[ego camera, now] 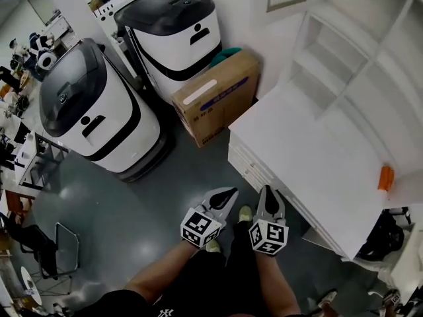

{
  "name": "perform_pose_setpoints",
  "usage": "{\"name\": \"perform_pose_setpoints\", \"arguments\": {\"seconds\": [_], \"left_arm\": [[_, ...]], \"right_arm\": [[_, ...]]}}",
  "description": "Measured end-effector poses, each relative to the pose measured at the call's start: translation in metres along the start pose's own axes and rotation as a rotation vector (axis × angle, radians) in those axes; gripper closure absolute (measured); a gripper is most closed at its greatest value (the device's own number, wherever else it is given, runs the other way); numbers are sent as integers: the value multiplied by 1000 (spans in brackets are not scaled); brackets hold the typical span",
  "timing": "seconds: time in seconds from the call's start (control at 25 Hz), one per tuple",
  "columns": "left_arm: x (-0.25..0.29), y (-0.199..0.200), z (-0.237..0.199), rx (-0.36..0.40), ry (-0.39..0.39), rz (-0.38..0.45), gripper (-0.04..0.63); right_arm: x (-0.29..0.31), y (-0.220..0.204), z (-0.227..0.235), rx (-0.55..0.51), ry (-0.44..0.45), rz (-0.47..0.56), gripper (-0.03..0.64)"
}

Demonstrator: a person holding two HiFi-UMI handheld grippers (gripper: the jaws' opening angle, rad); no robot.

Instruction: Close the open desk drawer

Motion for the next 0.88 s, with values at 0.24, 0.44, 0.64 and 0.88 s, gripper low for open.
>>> {"name": "perform_pose_setpoints", "arguments": {"seconds": [0.24, 0.44, 0.64, 0.88], "left_arm": [[-16, 26, 20, 5, 3, 26, 595], [-31, 49, 32, 8, 8, 49, 595], [-51, 81, 37, 9, 31, 90, 595], [-67, 112, 44, 36, 43, 134, 595]], "right_arm": [[-28, 30, -16, 21, 51, 47, 603], [-45, 57, -31, 30, 104, 96, 604], [-56, 81, -47, 42, 154, 135, 604], [-66, 101, -65, 34, 198, 169, 604]]}}
Point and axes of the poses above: the fingertips, and each gripper's own axes: x forward along the fingers, z to its right, y out of its top, the point moved 9 cm from there along -x, backward along the fingers, and after that the axes turned 5 degrees about -y, right-handed, at the moved point
